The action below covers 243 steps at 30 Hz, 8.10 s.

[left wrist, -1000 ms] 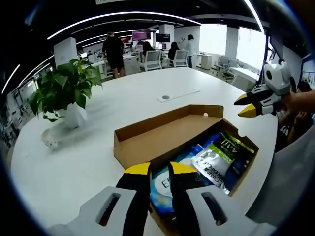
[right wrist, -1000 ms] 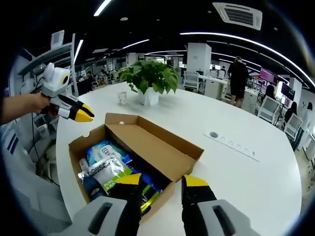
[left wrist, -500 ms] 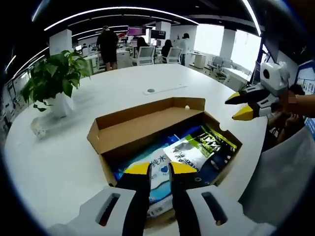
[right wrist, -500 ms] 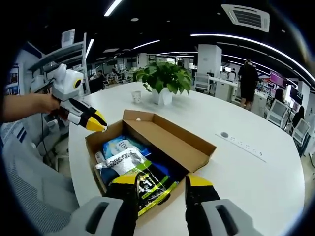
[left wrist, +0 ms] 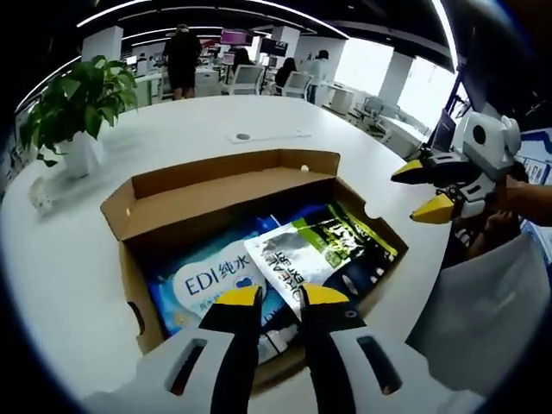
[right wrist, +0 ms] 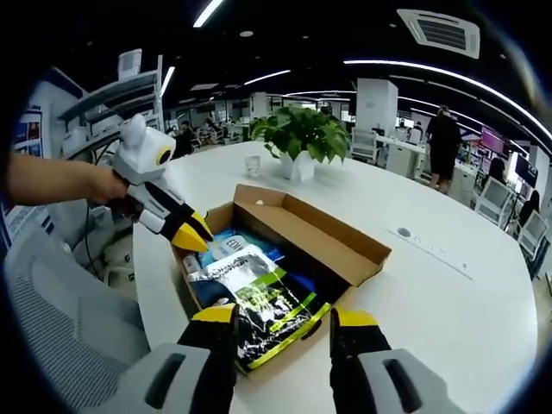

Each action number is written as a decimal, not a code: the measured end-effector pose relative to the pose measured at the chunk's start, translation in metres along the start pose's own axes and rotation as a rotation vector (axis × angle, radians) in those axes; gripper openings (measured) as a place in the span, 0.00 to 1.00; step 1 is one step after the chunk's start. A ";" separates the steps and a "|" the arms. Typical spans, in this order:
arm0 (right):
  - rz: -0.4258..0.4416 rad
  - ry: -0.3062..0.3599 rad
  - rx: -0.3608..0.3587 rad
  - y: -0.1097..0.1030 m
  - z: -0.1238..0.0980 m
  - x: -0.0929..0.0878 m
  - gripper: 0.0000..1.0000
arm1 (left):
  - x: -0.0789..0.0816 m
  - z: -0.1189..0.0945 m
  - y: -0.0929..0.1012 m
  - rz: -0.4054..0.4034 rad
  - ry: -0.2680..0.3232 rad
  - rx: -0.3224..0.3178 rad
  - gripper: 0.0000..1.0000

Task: Operate the shoe box by opening the lid, removing the specified soft item, and placing it in the target area until the item is outside and the box remains undamaged.

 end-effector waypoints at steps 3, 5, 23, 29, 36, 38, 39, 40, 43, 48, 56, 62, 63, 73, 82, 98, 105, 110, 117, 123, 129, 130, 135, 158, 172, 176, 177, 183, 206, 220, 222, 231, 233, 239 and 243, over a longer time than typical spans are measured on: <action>0.000 -0.003 0.004 -0.002 -0.002 -0.004 0.42 | -0.004 0.005 0.002 -0.018 -0.012 -0.013 0.18; 0.004 -0.002 0.008 -0.003 -0.003 -0.006 0.42 | -0.006 0.008 0.002 -0.034 -0.017 -0.019 0.18; 0.011 0.006 0.027 -0.006 -0.007 -0.015 0.44 | -0.017 0.028 0.004 -0.285 -0.017 -0.091 0.11; 0.011 0.010 0.031 -0.006 -0.007 -0.016 0.44 | -0.015 0.029 0.004 -0.360 0.004 -0.101 0.02; 0.001 0.007 0.040 -0.007 -0.005 -0.018 0.43 | -0.010 0.024 0.006 -0.358 0.021 -0.110 0.00; 0.000 0.006 0.042 -0.008 -0.005 -0.018 0.43 | -0.008 0.022 0.006 -0.359 0.030 -0.108 0.00; -0.002 0.006 0.043 -0.008 -0.005 -0.018 0.43 | -0.007 0.021 0.006 -0.361 0.034 -0.109 0.00; -0.004 0.006 0.043 -0.008 -0.004 -0.018 0.43 | -0.006 0.020 0.006 -0.363 0.037 -0.110 0.00; -0.008 0.004 0.045 -0.008 -0.004 -0.018 0.43 | -0.002 0.017 0.007 -0.362 0.042 -0.114 0.00; -0.018 0.000 0.049 -0.009 -0.004 -0.018 0.43 | 0.006 0.010 0.008 -0.376 0.054 -0.119 0.00; -0.027 -0.002 0.058 -0.014 -0.001 -0.018 0.44 | 0.023 0.002 0.012 -0.368 0.064 -0.125 0.00; -0.031 -0.003 0.064 -0.021 0.004 -0.018 0.44 | 0.034 -0.002 0.017 -0.332 0.046 -0.117 0.00; -0.030 -0.003 0.066 -0.023 0.005 -0.019 0.44 | 0.037 -0.003 0.019 -0.327 0.044 -0.114 0.00; -0.057 -0.009 0.071 -0.040 0.020 -0.023 0.44 | 0.047 -0.008 0.028 -0.306 0.017 -0.086 0.00; -0.077 -0.001 0.057 -0.051 0.033 -0.020 0.44 | 0.061 -0.012 0.038 -0.294 0.031 -0.103 0.00; -0.106 0.007 0.010 -0.052 0.039 -0.016 0.23 | 0.067 -0.008 0.039 -0.185 0.019 -0.068 0.00; -0.121 0.015 0.033 -0.056 0.036 -0.015 0.08 | 0.068 -0.005 0.036 -0.155 0.023 -0.056 0.00; -0.122 0.017 0.051 -0.057 0.035 -0.014 0.00 | 0.070 -0.003 0.036 -0.145 0.031 -0.054 0.00; -0.086 0.012 0.061 -0.056 0.032 -0.012 0.00 | 0.073 -0.005 0.039 -0.108 0.037 -0.063 0.00; -0.076 0.016 0.076 -0.058 0.026 -0.008 0.00 | 0.074 -0.011 0.040 -0.091 0.056 -0.063 0.00; -0.084 0.034 0.089 -0.064 0.020 -0.002 0.00 | 0.074 -0.020 0.038 -0.081 0.070 -0.058 0.00; -0.085 0.035 0.090 -0.064 0.020 -0.001 0.00 | 0.074 -0.022 0.038 -0.084 0.076 -0.059 0.00; -0.092 0.050 0.098 -0.068 0.015 0.007 0.00 | 0.076 -0.031 0.037 -0.083 0.094 -0.054 0.00; -0.112 0.082 0.061 -0.054 -0.016 0.020 0.00 | 0.100 -0.026 0.053 -0.072 0.157 -0.083 0.00; -0.097 0.056 0.019 -0.023 -0.027 0.007 0.00 | 0.111 0.008 0.070 -0.062 0.141 -0.117 0.00; -0.093 0.045 0.008 -0.013 -0.029 0.002 0.00 | 0.113 0.018 0.073 -0.061 0.134 -0.123 0.00; -0.092 0.043 0.006 -0.011 -0.030 0.001 0.00 | 0.114 0.020 0.074 -0.061 0.132 -0.124 0.00; -0.089 0.029 -0.008 0.002 -0.032 -0.005 0.00 | 0.117 0.035 0.082 -0.056 0.118 -0.134 0.00; -0.074 -0.041 -0.068 0.054 -0.028 -0.036 0.00 | 0.122 0.097 0.099 0.034 0.029 -0.140 0.00; -0.073 -0.076 -0.093 0.077 -0.021 -0.052 0.00 | 0.116 0.125 0.102 0.074 -0.038 -0.152 0.00; -0.070 -0.078 -0.095 0.080 -0.019 -0.054 0.00 | 0.117 0.129 0.102 0.082 -0.043 -0.152 0.00; -0.057 -0.090 -0.106 0.097 -0.009 -0.064 0.00 | 0.117 0.148 0.103 0.110 -0.070 -0.146 0.00; -0.049 -0.091 -0.109 0.100 -0.007 -0.066 0.00 | 0.116 0.150 0.102 0.109 -0.076 -0.147 0.00; -0.006 -0.080 -0.106 0.102 -0.001 -0.071 0.00 | 0.114 0.155 0.100 0.117 -0.087 -0.138 0.00; 0.029 -0.069 -0.100 0.102 0.001 -0.073 0.00 | 0.114 0.156 0.099 0.115 -0.094 -0.134 0.01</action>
Point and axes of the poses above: the point that each gripper's makers call its tool centre point, and the gripper's own axes: z roughly forward along the fingers, y roughly to its right, x roughly out of its top, the point moved 8 cm from there along -z, roughly backward along the fingers, and after that the axes turned 12 degrees about z, right-handed, at the moved point
